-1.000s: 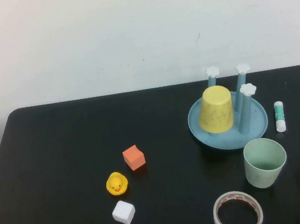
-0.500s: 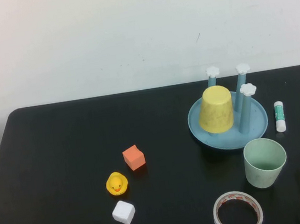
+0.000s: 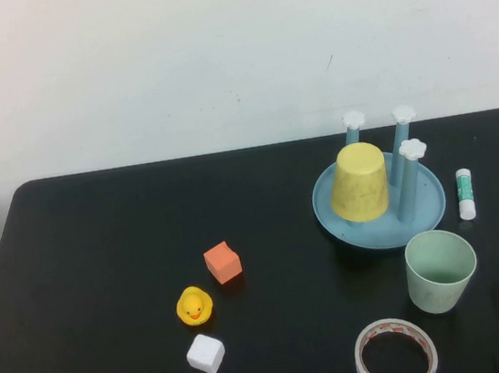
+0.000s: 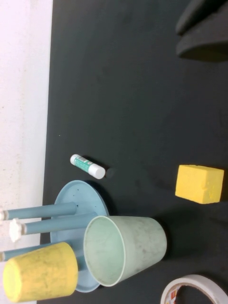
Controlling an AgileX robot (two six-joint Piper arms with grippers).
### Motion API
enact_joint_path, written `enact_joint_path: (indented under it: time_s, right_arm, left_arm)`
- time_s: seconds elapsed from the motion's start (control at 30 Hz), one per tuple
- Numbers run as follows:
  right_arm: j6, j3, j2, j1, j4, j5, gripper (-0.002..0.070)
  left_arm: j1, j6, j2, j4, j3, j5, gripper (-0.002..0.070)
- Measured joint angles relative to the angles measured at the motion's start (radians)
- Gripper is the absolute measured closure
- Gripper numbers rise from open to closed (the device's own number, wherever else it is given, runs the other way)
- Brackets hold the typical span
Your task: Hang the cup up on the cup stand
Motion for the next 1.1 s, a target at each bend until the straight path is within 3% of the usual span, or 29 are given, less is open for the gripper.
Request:
enact_joint_path:
  time_s: [0.17,0.27,0.6,0.73,0.97,1.1]
  right_arm:
    - [0.002,0.000,0.000,0.000,0.000,-0.015,0.0678]
    - [0.002,0.009,0.000,0.000,0.000,-0.088,0.0678]
    - [0.006,0.009,0.000,0.000,0.002,-0.708,0.0678]
    - [0.021,0.009,0.000,0.000,0.004,-0.874,0.0678]
    - [0.026,0.009,0.000,0.000,0.025,-0.926,0.0678]
    - [-0.034,-0.033,0.000,0.000,0.027,-0.798,0.0678]
  left_arm:
    - [0.000,0.000,0.000,0.004,0.006,-0.077,0.0676]
    - [0.000,0.000,0.000,0.006,0.006,-0.222,0.0676]
    - [0.000,0.025,0.000,0.006,0.006,-0.730,0.0676]
    - [0.000,0.006,0.000,-0.005,0.006,-0.829,0.0676]
    - [0.000,-0.004,0.000,0.003,0.006,-0.933,0.0676]
    - [0.000,-0.004,-0.002,0.097,-0.033,-0.831,0.0676]
